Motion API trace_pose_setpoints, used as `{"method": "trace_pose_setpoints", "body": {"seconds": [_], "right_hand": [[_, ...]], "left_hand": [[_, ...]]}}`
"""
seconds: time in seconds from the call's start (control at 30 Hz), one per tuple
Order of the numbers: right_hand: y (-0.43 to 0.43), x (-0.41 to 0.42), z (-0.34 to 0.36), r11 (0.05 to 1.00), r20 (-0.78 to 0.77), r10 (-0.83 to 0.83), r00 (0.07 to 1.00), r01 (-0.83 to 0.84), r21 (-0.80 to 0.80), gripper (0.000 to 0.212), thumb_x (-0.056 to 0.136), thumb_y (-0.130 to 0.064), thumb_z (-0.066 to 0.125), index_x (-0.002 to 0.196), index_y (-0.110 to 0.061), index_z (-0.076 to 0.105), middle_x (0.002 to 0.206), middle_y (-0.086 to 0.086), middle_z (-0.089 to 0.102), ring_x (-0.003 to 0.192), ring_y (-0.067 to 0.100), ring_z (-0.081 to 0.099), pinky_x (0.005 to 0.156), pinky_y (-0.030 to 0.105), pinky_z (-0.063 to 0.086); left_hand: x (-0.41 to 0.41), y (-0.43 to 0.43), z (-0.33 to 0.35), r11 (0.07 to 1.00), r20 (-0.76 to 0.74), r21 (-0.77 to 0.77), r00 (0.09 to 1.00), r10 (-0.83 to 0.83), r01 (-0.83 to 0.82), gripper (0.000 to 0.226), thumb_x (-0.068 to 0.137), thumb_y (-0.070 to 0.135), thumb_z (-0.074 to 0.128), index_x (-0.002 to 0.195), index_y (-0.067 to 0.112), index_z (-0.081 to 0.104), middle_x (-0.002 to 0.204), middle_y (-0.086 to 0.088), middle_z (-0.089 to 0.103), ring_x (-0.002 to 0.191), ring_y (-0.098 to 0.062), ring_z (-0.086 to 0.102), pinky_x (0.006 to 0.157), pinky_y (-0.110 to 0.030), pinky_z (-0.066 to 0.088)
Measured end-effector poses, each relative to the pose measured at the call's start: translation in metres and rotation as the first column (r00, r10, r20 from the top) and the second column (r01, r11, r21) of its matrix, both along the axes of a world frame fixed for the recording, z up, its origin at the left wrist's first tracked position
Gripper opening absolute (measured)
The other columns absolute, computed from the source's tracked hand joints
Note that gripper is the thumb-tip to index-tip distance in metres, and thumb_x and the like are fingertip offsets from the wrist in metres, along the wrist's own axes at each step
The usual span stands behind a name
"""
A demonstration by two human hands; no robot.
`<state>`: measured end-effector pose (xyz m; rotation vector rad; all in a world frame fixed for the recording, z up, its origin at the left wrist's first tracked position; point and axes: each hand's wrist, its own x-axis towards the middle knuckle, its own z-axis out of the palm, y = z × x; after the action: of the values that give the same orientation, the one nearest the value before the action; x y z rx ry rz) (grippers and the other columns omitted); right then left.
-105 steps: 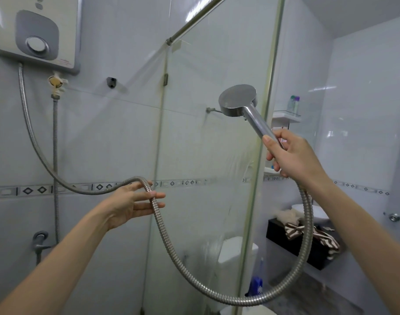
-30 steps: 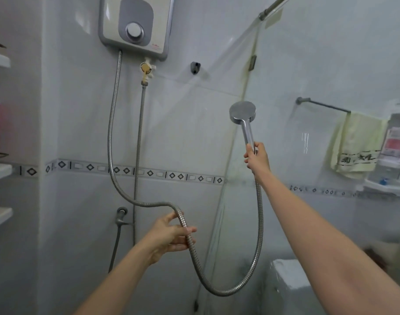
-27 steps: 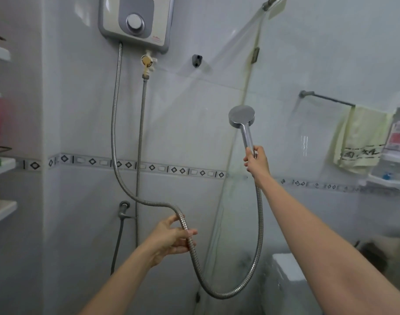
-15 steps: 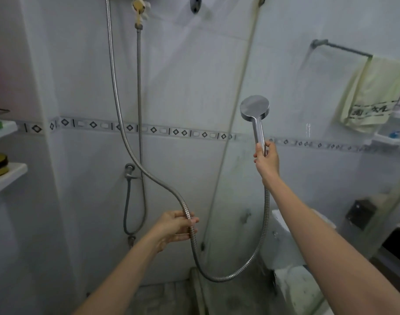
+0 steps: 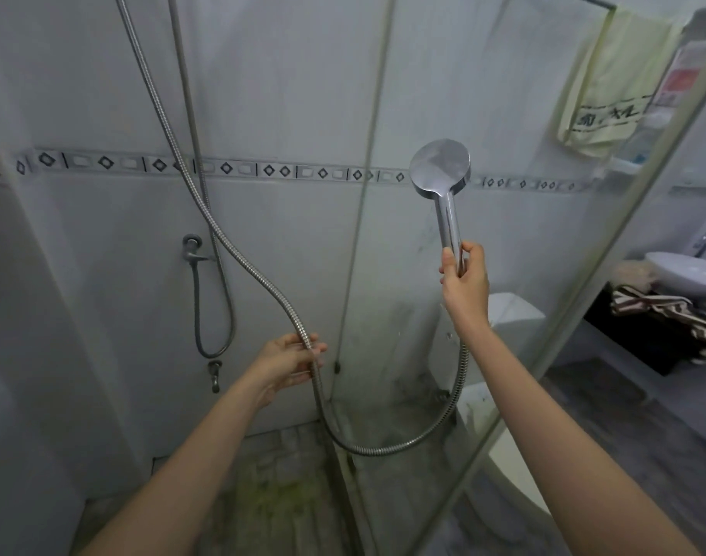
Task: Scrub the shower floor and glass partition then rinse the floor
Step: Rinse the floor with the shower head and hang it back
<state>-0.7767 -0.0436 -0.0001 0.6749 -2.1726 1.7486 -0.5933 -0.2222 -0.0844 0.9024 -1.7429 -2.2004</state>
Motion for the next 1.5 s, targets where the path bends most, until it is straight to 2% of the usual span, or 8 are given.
{"method": "trace_pose_setpoints", "body": {"seconds": [0.1, 0.33, 0.43, 0.67, 0.9, 1.1, 1.27, 1.5], "right_hand": [[0.024, 0.021, -0.012, 1.000, 0.005, 0.010, 1.000, -0.010, 0.013, 0.014, 0.099, -0.033, 0.046, 0.111, -0.027, 0.042, 0.086, 0.010, 0.055, 0.076, 0.017, 0.054, 0.063, 0.021, 0.044], [0.075, 0.058, -0.036, 0.999, 0.006, -0.018, 1.000, 0.018, 0.049, 0.026, 0.099, -0.036, 0.047, 0.120, -0.022, 0.046, 0.089, 0.012, 0.058, 0.082, 0.026, 0.060, 0.069, 0.022, 0.048], [0.097, 0.073, -0.046, 0.999, 0.003, -0.019, 1.000, 0.019, 0.040, 0.026, 0.098, -0.035, 0.048, 0.120, -0.021, 0.046, 0.091, 0.009, 0.058, 0.086, 0.022, 0.060, 0.077, 0.026, 0.050], [0.143, 0.104, -0.077, 0.999, 0.014, -0.030, 0.999, 0.030, 0.031, 0.025, 0.097, -0.030, 0.049, 0.119, -0.018, 0.049, 0.087, 0.014, 0.056, 0.073, 0.014, 0.054, 0.067, 0.026, 0.047], [0.164, 0.129, -0.118, 0.996, 0.022, -0.063, 0.998, 0.061, 0.067, 0.016, 0.095, -0.034, 0.048, 0.111, -0.038, 0.048, 0.084, 0.012, 0.055, 0.074, 0.028, 0.053, 0.068, 0.034, 0.047], [0.178, 0.148, -0.155, 0.995, 0.120, -0.031, 0.992, 0.019, 0.098, 0.023, 0.097, -0.039, 0.048, 0.116, -0.026, 0.048, 0.092, 0.013, 0.055, 0.083, 0.029, 0.056, 0.076, 0.034, 0.051], [0.186, 0.160, -0.181, 0.992, 0.243, -0.052, 0.969, 0.022, 0.121, 0.030, 0.094, -0.033, 0.049, 0.121, -0.022, 0.048, 0.110, 0.011, 0.057, 0.108, 0.034, 0.055, 0.097, 0.051, 0.048], [0.180, 0.181, -0.214, 0.994, 0.344, -0.072, 0.936, 0.037, 0.105, 0.032, 0.091, -0.035, 0.049, 0.119, -0.020, 0.049, 0.096, -0.005, 0.057, 0.090, 0.014, 0.058, 0.081, 0.032, 0.052]], "left_hand": [[0.007, 0.011, -0.010, 1.000, 0.010, 0.017, 1.000, 0.003, -0.003, 0.019, 0.094, -0.001, 0.057, 0.095, 0.019, 0.060, 0.085, 0.005, 0.072, 0.072, -0.011, 0.067, 0.071, -0.024, 0.050], [0.020, 0.038, -0.041, 1.000, 0.080, -0.010, 0.996, -0.025, 0.026, 0.017, 0.093, -0.003, 0.058, 0.092, 0.014, 0.061, 0.057, 0.013, 0.070, 0.055, 0.001, 0.067, 0.051, -0.013, 0.051], [0.027, 0.056, -0.063, 0.998, 0.124, -0.019, 0.991, -0.058, 0.061, 0.017, 0.094, -0.003, 0.056, 0.091, 0.013, 0.060, 0.055, 0.014, 0.069, 0.049, 0.004, 0.065, 0.055, -0.019, 0.051], [0.047, 0.095, -0.114, 0.996, 0.180, 0.074, 0.982, -0.053, 0.041, 0.014, 0.093, -0.005, 0.058, 0.093, 0.009, 0.058, 0.053, 0.007, 0.069, 0.044, -0.002, 0.065, 0.042, -0.015, 0.050], [0.065, 0.103, -0.137, 0.996, 0.211, 0.080, 0.976, -0.055, 0.039, 0.013, 0.089, 0.003, 0.067, 0.095, 0.014, 0.063, 0.084, -0.003, 0.071, 0.062, -0.007, 0.065, 0.069, -0.027, 0.049], [0.077, 0.108, -0.150, 0.997, 0.234, 0.070, 0.971, -0.043, 0.027, 0.012, 0.089, 0.007, 0.068, 0.092, 0.018, 0.064, 0.088, -0.004, 0.069, 0.076, -0.013, 0.060, 0.065, -0.024, 0.048], [0.082, 0.108, -0.158, 0.998, 0.243, 0.060, 0.970, -0.023, 0.009, 0.012, 0.089, 0.006, 0.067, 0.092, 0.017, 0.063, 0.087, -0.003, 0.069, 0.071, -0.009, 0.060, 0.060, -0.021, 0.048], [0.096, 0.106, -0.180, 0.996, 0.270, 0.088, 0.963, 0.005, -0.029, 0.013, 0.090, 0.005, 0.066, 0.090, 0.018, 0.064, 0.089, -0.002, 0.070, 0.078, -0.008, 0.062, 0.068, -0.024, 0.050]]}}
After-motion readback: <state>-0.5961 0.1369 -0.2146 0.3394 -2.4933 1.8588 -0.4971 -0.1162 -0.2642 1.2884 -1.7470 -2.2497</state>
